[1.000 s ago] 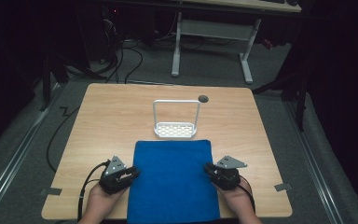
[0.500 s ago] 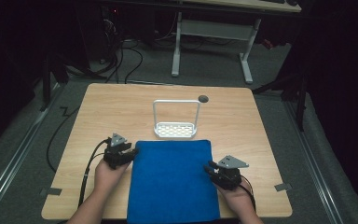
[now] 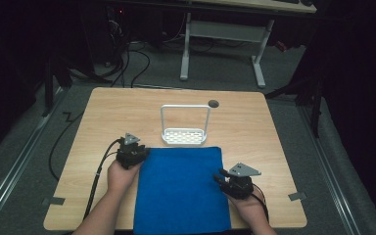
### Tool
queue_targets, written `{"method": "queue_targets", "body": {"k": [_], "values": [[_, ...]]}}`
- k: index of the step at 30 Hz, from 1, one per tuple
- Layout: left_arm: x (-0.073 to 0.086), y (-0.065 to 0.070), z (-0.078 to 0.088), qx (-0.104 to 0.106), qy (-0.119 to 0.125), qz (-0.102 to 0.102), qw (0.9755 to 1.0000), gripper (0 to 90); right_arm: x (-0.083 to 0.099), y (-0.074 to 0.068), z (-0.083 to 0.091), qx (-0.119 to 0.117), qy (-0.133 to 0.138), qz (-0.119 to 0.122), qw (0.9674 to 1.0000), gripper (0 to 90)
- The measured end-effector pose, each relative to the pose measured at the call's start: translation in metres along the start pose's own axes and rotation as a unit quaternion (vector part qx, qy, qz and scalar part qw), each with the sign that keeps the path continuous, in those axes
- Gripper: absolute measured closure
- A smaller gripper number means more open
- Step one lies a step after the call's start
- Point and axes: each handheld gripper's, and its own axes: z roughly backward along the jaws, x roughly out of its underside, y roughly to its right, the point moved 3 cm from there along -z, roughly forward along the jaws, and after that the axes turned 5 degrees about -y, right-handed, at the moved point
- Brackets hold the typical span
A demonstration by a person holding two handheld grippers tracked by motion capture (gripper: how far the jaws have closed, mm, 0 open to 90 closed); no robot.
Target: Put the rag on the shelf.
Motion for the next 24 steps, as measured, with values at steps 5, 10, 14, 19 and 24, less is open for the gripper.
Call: {"method": "queue_targets", "body": {"k": [5,10,14,19,24], "values": [[0.001,0.000,0.000,0.006,-0.004,0.002,1.0000,84.5,-0.006,0.007,-0.002,0.012,0.011,-0.027,0.9995,63.9],[0.001,0.001,0.000,0.005,-0.005,-0.002,1.0000,88.0,-0.024,0.029,-0.016,0.029,0.007,-0.076,0.9967,64.0],[0.001,0.001,0.001,0.007,-0.004,-0.006,1.0000,88.3,-0.038,0.050,-0.041,0.049,-0.019,-0.089,0.9946,62.6],[0.001,0.000,0.003,0.012,0.006,-0.002,0.9999,88.3,-0.047,0.065,-0.064,0.061,-0.042,-0.098,0.9925,60.6],[0.002,0.000,0.003,0.012,0.009,-0.005,0.9999,88.3,-0.048,0.068,-0.073,0.070,-0.061,-0.097,0.9910,60.6]]}}
